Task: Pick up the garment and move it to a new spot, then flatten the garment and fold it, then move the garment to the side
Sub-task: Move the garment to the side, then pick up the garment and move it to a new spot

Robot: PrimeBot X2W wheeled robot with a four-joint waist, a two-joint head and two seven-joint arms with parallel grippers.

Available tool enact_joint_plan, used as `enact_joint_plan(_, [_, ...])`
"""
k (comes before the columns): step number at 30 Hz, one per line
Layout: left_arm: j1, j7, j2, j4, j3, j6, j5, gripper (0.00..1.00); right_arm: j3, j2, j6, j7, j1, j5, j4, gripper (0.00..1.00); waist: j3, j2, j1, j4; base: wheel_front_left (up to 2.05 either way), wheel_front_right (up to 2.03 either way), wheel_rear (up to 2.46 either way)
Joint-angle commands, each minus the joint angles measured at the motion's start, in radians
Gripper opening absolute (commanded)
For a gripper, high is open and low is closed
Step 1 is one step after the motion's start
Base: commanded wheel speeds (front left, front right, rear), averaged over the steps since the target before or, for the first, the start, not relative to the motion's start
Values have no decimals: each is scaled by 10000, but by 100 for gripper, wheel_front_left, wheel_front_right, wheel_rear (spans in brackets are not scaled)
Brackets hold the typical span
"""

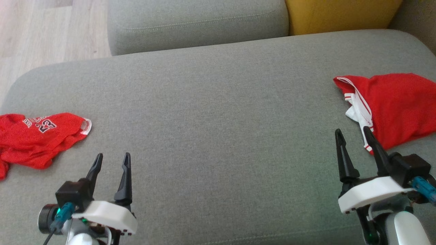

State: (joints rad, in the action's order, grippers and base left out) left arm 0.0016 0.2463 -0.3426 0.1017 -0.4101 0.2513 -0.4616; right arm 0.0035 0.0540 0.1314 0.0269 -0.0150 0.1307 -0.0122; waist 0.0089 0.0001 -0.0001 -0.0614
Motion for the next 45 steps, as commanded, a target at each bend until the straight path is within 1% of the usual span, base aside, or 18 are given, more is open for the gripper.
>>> enact_joint_plan(1, [-432, 2, -284, -316, 347, 54, -52, 100, 207, 30, -7, -36, 239, -72, 402, 100, 8, -1, 1, 3, 0, 0, 0])
enact_joint_plan(17, [-515, 18, -309, -381, 311, 130, -81, 100, 142, 8, -7, -8, 279, -116, 421, 100, 74, -1, 1, 53, 0, 0, 0])
enact_joint_plan(22, [-613, 26, -291, -358, 298, 120, -98, 100, 101, 3, -7, 34, 281, -185, 479, 100, 56, -1, 1, 312, 0, 0, 0])
enact_joint_plan(26, [-678, 40, -275, -337, 322, 141, -104, 100, 191, 3, -7, 87, 261, -210, 562, 100, 5, -1, 1, 766, 0, 0, 0])
enact_joint_plan(35, [-688, 81, -295, -398, 486, 244, -111, 100, 430, -7, -7, 241, 90, -202, 869, 100, -153, -1, 1, 2356, 0, 0, 0])
enact_joint_plan(36, [-688, 81, -295, -398, 486, 244, -111, 100, 430, -7, -7, 241, 90, -202, 869, 100, -153, -1, 1, 2356, 0, 0, 0])
enact_joint_plan(45, [-885, 110, -252, -444, 513, 205, -58, 100, 653, -16, -7, 385, 62, -225, 1078, 100, -138, -1, 1, 3758, 0, 0, 0])
